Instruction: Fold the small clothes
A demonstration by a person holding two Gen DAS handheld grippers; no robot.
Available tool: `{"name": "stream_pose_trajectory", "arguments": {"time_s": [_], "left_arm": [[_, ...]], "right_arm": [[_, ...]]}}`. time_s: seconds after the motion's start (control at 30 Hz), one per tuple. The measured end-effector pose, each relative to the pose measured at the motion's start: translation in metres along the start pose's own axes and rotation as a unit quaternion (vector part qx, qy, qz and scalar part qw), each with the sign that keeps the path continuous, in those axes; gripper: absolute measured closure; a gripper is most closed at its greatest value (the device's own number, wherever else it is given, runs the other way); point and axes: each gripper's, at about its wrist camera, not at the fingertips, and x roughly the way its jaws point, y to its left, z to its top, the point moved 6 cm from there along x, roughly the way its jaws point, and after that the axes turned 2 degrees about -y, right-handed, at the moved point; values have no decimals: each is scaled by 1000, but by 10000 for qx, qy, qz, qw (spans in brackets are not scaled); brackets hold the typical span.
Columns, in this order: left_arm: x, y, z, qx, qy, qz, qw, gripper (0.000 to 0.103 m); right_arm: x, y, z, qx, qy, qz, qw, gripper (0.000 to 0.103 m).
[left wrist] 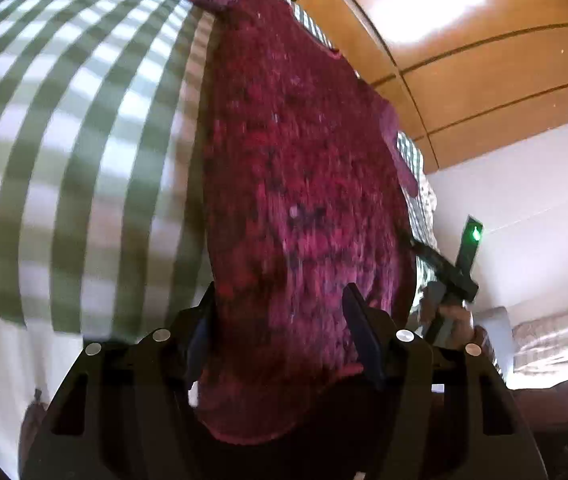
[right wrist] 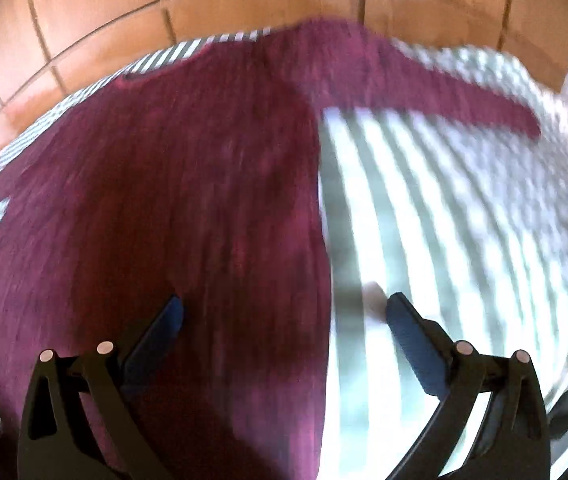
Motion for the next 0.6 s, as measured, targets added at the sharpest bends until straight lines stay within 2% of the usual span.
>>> {"name": "stream_pose_trajectory", "arguments": {"time_s": [0.03,0.07,0.1,0.13,0.2,0.23,0.33,0.4,0.47,0.5,0.57,0.6], "left_arm": [[1,-2,-3,75,47,92,9999,58],[-4,4,-1,134,66,150,9998,76],[-3,2,0,233,64,258,9994,85],[-4,-3,4,433,32,436,9981,88],[-5,-14,18,765,-66,620,9951,91],[-6,-21,20,916,-107,698,9933,91],[-16,-42,32,1390,-259,873,9861,92],[-16,-39,34,1479,-206,1084,9828,92],[-12,-17,23,1286,70,1244,9838,92],[0,-2,13,1314,337,1528,9789,92],[13,16,3,1339,607,1988,9690,91],[15,20,2,1233,714,1984,9697,90]], "right_arm": [[-8,3,-14,0,60,114,9999,3],[-15,6,-27,7,144,232,9996,8],[-20,9,-36,9,208,310,9993,20],[-24,14,-44,-33,279,366,9989,26],[-30,26,-56,-262,424,476,9976,73],[-34,29,-56,-283,466,545,9970,80],[-62,32,-43,-275,213,838,9959,85],[-81,26,-39,-323,83,970,9947,85],[-79,26,-48,-413,276,1006,9937,85],[-71,29,-60,-541,534,998,9921,85],[-59,40,-81,-871,896,928,9878,86],[-54,44,-90,-1008,988,828,9865,86]]}}
